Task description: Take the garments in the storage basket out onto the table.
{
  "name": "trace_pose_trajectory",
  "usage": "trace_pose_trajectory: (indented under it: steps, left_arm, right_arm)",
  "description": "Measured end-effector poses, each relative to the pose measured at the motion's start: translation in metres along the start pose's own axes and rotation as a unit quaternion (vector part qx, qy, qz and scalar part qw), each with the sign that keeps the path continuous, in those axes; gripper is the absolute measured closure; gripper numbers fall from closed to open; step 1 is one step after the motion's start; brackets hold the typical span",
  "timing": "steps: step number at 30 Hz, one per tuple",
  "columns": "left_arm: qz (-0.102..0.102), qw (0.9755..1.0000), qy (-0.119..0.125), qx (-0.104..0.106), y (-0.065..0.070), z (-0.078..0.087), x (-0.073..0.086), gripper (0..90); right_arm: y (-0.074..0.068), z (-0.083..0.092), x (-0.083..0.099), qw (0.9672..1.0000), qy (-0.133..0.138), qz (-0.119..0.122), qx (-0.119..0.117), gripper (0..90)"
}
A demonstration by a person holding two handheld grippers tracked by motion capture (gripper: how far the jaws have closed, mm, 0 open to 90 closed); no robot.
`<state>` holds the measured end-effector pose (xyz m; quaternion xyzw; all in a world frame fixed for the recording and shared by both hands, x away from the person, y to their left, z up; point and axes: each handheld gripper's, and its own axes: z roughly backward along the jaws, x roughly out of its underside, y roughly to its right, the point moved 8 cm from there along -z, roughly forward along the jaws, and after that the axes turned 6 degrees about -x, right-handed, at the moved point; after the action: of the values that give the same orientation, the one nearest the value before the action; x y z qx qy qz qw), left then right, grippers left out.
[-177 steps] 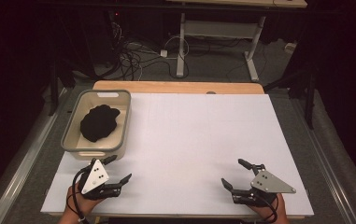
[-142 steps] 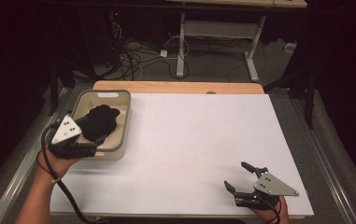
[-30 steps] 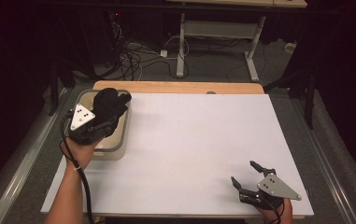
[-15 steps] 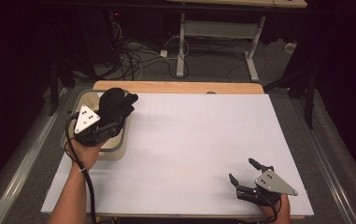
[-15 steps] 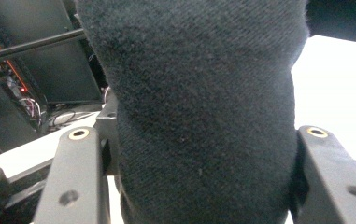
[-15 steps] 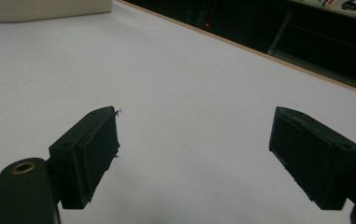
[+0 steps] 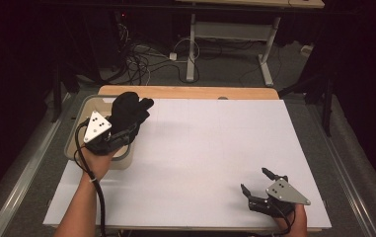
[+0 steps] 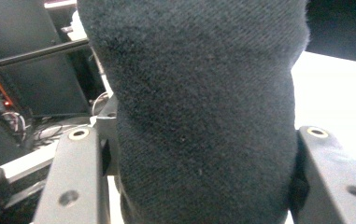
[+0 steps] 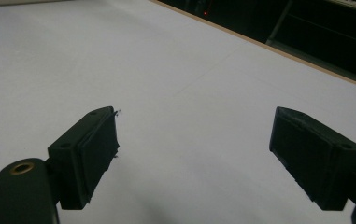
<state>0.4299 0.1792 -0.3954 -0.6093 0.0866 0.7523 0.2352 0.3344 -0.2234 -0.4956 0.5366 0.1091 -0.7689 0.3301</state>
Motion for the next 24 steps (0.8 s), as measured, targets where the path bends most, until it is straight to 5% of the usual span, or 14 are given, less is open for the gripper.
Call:
trace_pose_trajectory:
  steps: [24]
  left_arm:
    - [-0.012, 0.9992, 0.02, 0.031, 0.025, -0.006, -0.011, 42.2]
  right_arm:
    - [-0.004, -0.002, -0.001, 0.9999, -0.007, 0.015, -0.001, 15.7]
